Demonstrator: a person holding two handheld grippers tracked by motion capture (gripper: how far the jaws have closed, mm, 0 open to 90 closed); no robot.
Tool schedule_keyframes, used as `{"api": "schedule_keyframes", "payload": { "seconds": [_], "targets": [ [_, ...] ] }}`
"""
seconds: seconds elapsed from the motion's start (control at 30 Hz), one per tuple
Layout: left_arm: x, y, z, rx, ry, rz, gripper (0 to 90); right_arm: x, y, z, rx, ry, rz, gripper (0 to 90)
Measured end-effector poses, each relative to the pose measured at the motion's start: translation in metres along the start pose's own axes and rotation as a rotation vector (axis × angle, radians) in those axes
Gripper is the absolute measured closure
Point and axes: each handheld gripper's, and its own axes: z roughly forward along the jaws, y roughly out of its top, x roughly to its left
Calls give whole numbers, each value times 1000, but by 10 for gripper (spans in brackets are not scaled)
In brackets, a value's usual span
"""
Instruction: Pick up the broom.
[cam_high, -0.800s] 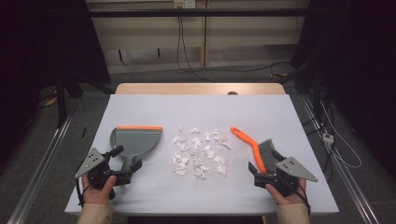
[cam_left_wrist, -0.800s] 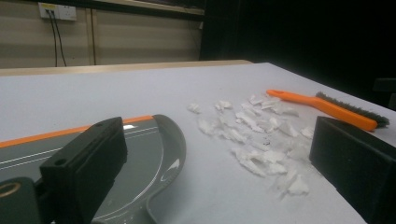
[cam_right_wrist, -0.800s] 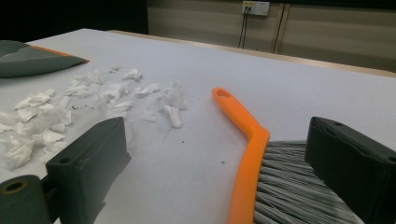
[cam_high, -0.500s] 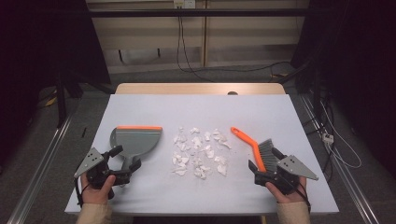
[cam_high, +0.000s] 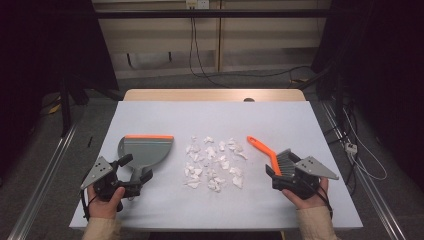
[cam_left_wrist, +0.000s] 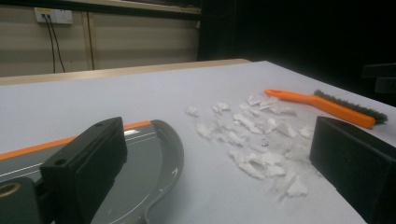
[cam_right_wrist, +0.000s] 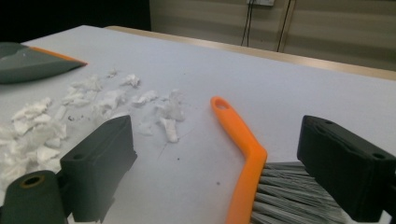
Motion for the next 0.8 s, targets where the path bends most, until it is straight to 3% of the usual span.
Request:
{"api": "schedule_keyframes", "payload": {
  "seconds": [0.1,0.17,0.43,0.6,0.7,0.8],
  "targets": [
    [-1,1,1,-13,6,-15,38,-5,6,1,15,-27,4,76],
    [-2,0,3,-5,1,-9,38,-10,9,3,28,-32,35,63],
    [-5,2,5,-4,-11,4,38,-31,16,16,89,-3,89,247],
    [-3,2,2,-11,1,-6,38,-31,20,32,123,5,70,332],
    [-3,2,0,-16,5,-7,38,-29,22,47,182,-9,60,443],
    [-3,2,-1,-16,4,-5,38,-31,23,56,233,-8,55,461]
  ]
}}
